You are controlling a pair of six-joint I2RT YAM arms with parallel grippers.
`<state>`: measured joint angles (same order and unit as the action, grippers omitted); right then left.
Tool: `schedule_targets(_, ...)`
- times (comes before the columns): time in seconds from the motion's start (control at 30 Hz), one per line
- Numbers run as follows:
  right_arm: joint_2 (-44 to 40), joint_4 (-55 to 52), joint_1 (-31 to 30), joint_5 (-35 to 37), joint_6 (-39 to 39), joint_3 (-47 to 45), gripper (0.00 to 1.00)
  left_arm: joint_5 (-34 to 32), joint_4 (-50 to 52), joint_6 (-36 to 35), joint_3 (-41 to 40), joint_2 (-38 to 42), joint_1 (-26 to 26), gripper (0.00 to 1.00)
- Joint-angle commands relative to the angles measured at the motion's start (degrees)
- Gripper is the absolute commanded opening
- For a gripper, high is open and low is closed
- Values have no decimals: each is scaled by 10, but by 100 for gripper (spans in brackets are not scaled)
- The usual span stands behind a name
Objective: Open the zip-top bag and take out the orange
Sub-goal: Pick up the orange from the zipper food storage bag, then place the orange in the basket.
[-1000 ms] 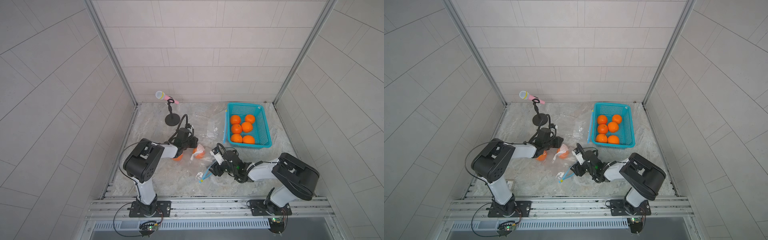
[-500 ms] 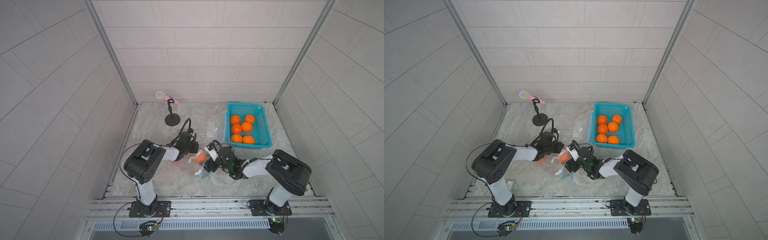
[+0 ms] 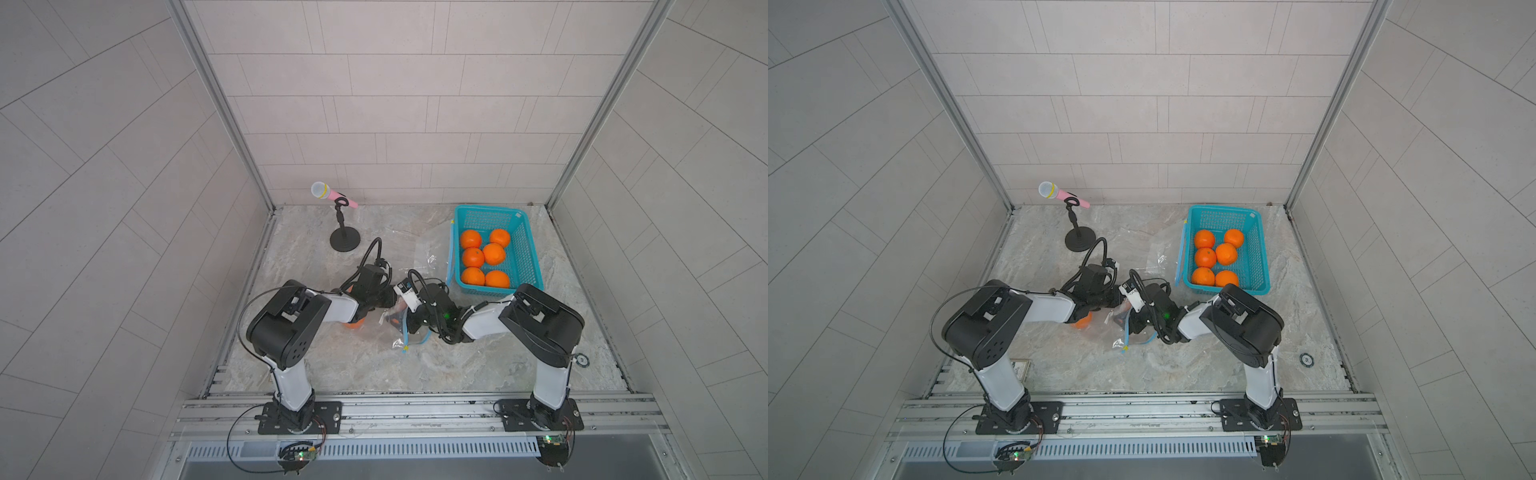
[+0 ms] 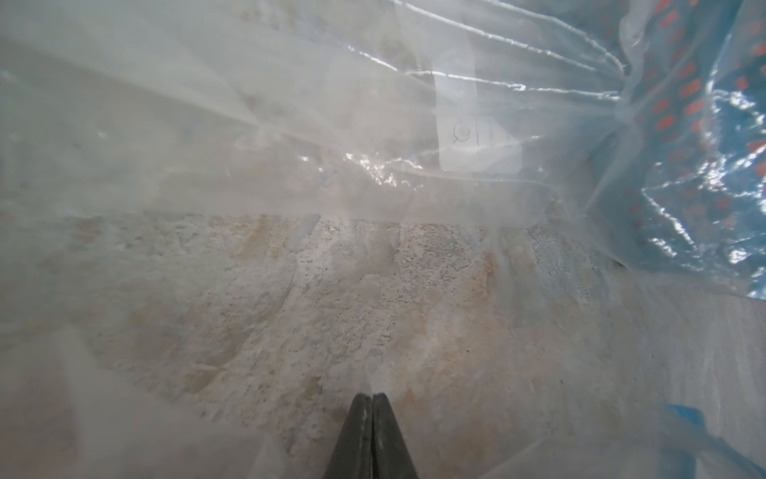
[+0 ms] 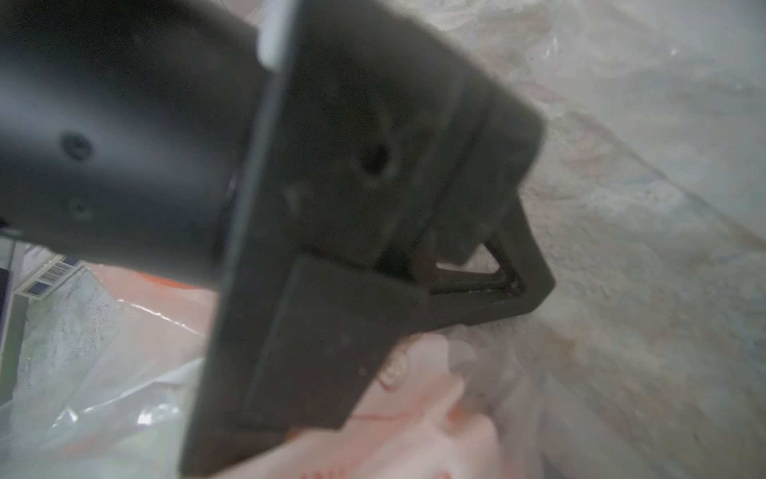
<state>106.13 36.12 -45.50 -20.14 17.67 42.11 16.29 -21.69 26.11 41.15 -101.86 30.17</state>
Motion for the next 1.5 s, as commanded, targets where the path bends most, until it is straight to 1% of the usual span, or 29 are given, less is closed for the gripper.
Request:
schedule_targets(0.0, -83, -11, -2, 10, 24, -58, 69, -36, 85, -14, 2, 7, 1, 9)
schedule_targets(0.07, -137, -44, 0, 8, 39, -104, 67, -44, 101, -20, 14, -1, -13, 8)
schedule_targets(0.13, -183, -88, 0, 0, 57, -124, 66, -26, 96, -21, 19, -12, -28, 6)
schedule_targets(0.23, -234, -140, -7, -3, 63, -137, 65, -29, 92, -19, 23, -14, -28, 5)
schedule_targets(0.33, -290, -182, -7, -5, 82, -150, 64, -9, 76, -12, 17, 1, -23, 5)
schedule_targets(0.43, -373, -263, -4, -17, 108, -157, 63, -18, 105, -12, 34, 34, -16, 8)
schedule_targets(0.47, -398, -289, -1, -9, 121, -160, 63, -25, 114, -13, 41, 44, -16, 10)
schedule_targets(0.5, -426, -329, 6, 2, 131, -157, 64, -31, 124, -12, 52, 54, -15, 15)
schedule_targets(0.57, -473, -409, 22, 41, 136, -136, 63, -19, 140, -8, 71, 75, -14, 26)
schedule_targets(0.6, -493, -459, 35, 53, 137, -119, 63, -20, 136, -3, 73, 92, -8, 34)
schedule_targets(0.7, -545, -580, 93, 65, 127, -52, 62, -65, 162, -6, 100, 138, 35, 63)
schedule_targets(0.73, -556, -613, 123, 70, 118, -26, 62, -70, 172, -10, 114, 146, 50, 66)
schedule_targets(0.77, -558, -646, 151, 71, 111, -7, 62, -76, 182, -11, 126, 151, 63, 73)
schedule_targets(0.8, -553, -685, 187, 68, 98, 21, 62, -84, 186, -12, 137, 156, 79, 97)
schedule_targets(0.83, -542, -718, 219, 69, 80, 49, 62, -89, 185, -12, 145, 157, 93, 100)
schedule_targets(0.87, -527, -741, 250, 74, 65, 73, 62, -87, 178, -11, 150, 156, 105, 100)
schedule_targets(0.93, -483, -768, 321, 84, 38, 120, 62, -57, 145, 2, 164, 140, 130, 100)
schedule_targets(0.97, -457, -782, 345, 108, 31, 139, 62, -50, 142, 4, 174, 129, 142, 100)
schedule_targets(1.03, -391, -802, 384, 145, 12, 177, 61, -75, 142, -4, 191, 117, 179, 100)
schedule_targets(1.1, -331, -809, 413, 165, 3, 205, 61, -113, 137, -18, 202, 110, 218, 100)
schedule_targets(1.17, -272, -810, 428, 199, -6, 235, 60, -137, 120, -23, 213, 94, 246, 100)
schedule_targets(1.2, -242, -813, 436, 211, -10, 252, 60, -134, 106, -13, 216, 83, 255, 100)
schedule_targets(1.27, -185, -838, 456, 180, -18, 297, 58, -113, 82, 1, 214, 66, 260, 100)
schedule_targets(1.37, -127, -824, 458, 204, -13, 327, 57, -115, 56, 11, 193, 58, 263, 100)
schedule_targets(1.47, -74, -830, 456, 194, -13, 370, 57, -102, 36, 16, 166, 59, 263, 100)
